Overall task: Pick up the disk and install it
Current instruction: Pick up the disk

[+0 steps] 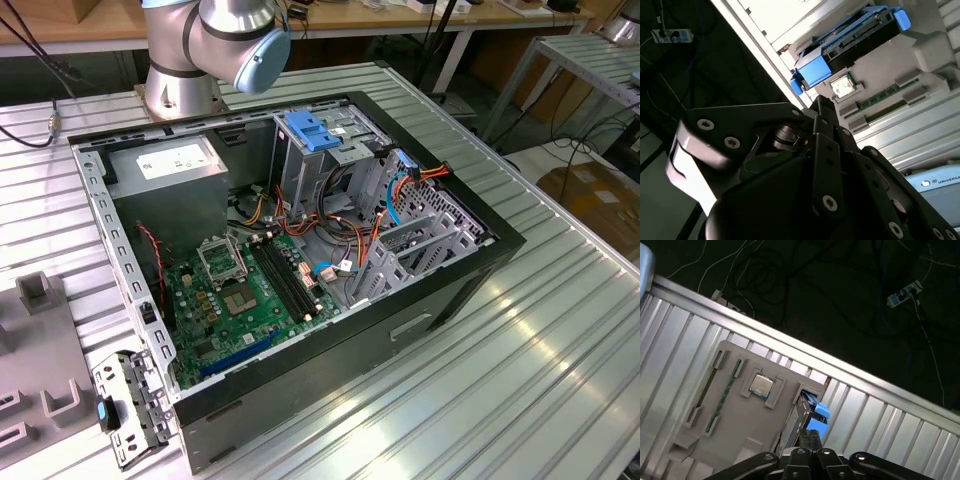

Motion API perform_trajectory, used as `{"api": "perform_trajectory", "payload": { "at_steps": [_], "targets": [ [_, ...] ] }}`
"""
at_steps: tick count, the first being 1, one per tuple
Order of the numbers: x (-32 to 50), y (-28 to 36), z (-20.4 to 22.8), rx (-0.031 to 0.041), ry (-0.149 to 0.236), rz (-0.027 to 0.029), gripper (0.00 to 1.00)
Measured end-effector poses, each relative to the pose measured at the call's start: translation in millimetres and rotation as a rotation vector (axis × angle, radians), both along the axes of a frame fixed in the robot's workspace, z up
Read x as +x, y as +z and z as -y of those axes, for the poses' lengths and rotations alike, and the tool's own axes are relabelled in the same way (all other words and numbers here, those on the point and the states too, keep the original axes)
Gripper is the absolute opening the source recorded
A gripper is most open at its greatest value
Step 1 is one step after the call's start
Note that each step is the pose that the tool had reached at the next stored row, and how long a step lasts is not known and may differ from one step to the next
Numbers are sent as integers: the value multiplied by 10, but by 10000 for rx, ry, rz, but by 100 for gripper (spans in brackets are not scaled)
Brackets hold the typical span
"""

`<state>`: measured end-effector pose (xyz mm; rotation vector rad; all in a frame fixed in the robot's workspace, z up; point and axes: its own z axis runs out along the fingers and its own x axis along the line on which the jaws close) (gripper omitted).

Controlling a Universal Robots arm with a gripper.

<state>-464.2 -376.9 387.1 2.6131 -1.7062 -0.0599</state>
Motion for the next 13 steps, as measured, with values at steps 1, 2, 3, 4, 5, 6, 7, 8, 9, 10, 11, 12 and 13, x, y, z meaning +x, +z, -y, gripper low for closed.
{"api": "perform_trajectory", "payload": {
  "at_steps": [1,2,3,4,5,6,7,8,9,10,11,12,13],
  "targets": [
    [-1,-4,0,0,-112,0,11],
    [0,-13,1,-1,-315,-1,11],
    [0,-20,1,-1,-468,-1,11],
    [0,-31,1,0,-682,0,11],
    [1,-43,1,-1,-935,-1,11],
    [1,-54,1,-1,-1138,-1,11],
    [1,-61,1,-1,-1277,-1,11],
    [2,-67,1,-1,-1377,0,11],
    [3,-73,-2,-1,-1457,0,11],
    [3,-75,-5,0,-1485,2,11],
    [3,-76,-5,0,-1504,1,11],
    [3,-76,-6,-1,-1506,0,11],
    [2,-76,-7,-1,-1508,-1,11]
  ]
}}
